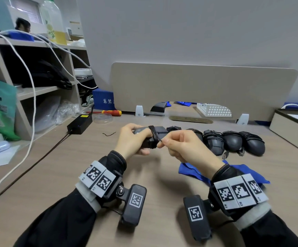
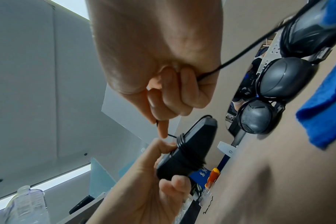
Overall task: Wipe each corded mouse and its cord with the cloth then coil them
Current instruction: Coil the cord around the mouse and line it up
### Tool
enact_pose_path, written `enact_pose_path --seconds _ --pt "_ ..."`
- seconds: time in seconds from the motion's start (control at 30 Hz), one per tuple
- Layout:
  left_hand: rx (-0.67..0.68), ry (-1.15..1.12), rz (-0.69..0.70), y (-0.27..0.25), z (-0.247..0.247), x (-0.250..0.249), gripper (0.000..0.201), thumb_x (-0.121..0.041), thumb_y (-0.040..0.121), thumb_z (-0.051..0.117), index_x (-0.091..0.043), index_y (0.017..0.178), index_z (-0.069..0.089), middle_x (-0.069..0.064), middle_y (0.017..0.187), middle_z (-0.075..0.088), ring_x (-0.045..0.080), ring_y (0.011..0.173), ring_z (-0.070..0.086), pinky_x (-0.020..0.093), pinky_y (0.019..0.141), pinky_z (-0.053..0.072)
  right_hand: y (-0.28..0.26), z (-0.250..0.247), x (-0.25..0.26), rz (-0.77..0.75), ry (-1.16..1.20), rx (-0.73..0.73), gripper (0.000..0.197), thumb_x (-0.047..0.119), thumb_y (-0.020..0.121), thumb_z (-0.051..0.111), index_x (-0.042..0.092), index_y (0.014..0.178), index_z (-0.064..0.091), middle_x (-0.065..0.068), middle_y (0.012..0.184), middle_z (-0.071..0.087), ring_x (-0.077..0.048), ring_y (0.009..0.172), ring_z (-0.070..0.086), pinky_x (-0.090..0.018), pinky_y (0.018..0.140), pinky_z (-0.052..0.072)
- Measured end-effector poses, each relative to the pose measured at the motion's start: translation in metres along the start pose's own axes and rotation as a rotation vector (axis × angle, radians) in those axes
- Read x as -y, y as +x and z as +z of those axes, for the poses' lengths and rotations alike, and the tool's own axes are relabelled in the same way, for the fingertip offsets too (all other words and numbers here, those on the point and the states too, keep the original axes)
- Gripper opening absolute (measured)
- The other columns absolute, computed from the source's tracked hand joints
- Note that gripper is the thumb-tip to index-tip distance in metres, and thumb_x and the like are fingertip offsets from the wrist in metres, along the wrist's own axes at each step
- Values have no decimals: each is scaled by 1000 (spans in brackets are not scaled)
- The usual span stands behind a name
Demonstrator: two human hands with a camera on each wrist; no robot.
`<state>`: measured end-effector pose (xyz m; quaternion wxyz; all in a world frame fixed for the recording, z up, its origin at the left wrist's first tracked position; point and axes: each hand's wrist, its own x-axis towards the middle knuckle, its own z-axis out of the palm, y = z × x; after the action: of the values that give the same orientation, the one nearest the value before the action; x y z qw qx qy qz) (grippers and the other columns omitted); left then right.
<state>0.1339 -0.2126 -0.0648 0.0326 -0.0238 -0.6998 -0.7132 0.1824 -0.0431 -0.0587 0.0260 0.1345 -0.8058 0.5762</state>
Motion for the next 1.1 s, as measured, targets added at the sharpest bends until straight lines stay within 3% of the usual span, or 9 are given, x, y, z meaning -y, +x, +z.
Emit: enact_pose_path --seconds 0.23,0.4,0.47,0.57,0.67,0.8,0.87,1.0,1.1 --pt "6 -235 -23 -2 -4 -6 6 -6 92 59 -1 91 63 12 84 60 17 52 56 23 44 49 -5 5 -6 141 -2 307 27 16 106 44 8 96 67 5 53 40 -12 50 23 -20 44 18" --pt "161 -310 -13 -9 -2 -11 13 -9 93 57 -2 83 62 18 80 60 19 44 50 19 37 43 -8 -6 -7 244 -40 453 30 17 108 40 7 109 68 6 56 39 -8 48 26 -18 44 20" --pt "244 -314 3 -11 -1 -13 12 -13 88 59 -3 83 62 20 79 58 21 42 47 19 33 38 -6 -8 -9 270 -76 385 30 17 107 43 7 105 71 8 53 40 -8 46 27 -19 43 21" --pt "395 -219 74 -16 1 -14 18 -15 76 58 -5 87 68 18 73 57 21 35 42 17 30 31 -4 -13 -10 268 -119 155 27 20 101 54 8 85 73 11 47 38 -11 46 25 -22 44 20" --pt "493 -74 77 -21 2 -15 25 -11 72 59 -6 94 69 14 65 61 19 28 43 14 29 29 -2 -21 -12 214 -142 -35 28 10 95 57 6 67 60 6 45 37 -12 46 25 -24 47 19" --pt "578 253 100 -27 0 -15 22 -8 78 70 -9 100 70 14 73 67 22 33 50 18 31 36 4 -30 -17 166 -156 -211 24 13 83 77 5 64 64 12 44 45 0 38 37 -11 42 29" --pt "537 317 113 -27 4 -12 18 -2 84 69 -11 100 69 14 76 68 23 35 51 20 33 38 4 -33 -17 135 -143 -238 27 21 83 81 4 68 65 15 44 47 2 39 40 -9 41 31" --pt "302 273 86 -19 11 -9 16 -1 87 64 -1 102 63 16 67 63 23 32 49 20 32 38 4 -30 -12 36 -92 -304 30 16 92 70 9 64 61 15 42 50 2 39 42 -7 42 30" --pt "207 238 40 -15 10 -7 19 -4 86 64 0 104 61 17 71 63 24 31 50 21 32 39 2 -22 -5 -19 -71 -281 26 14 97 63 10 71 66 15 44 52 2 40 43 -8 43 31"
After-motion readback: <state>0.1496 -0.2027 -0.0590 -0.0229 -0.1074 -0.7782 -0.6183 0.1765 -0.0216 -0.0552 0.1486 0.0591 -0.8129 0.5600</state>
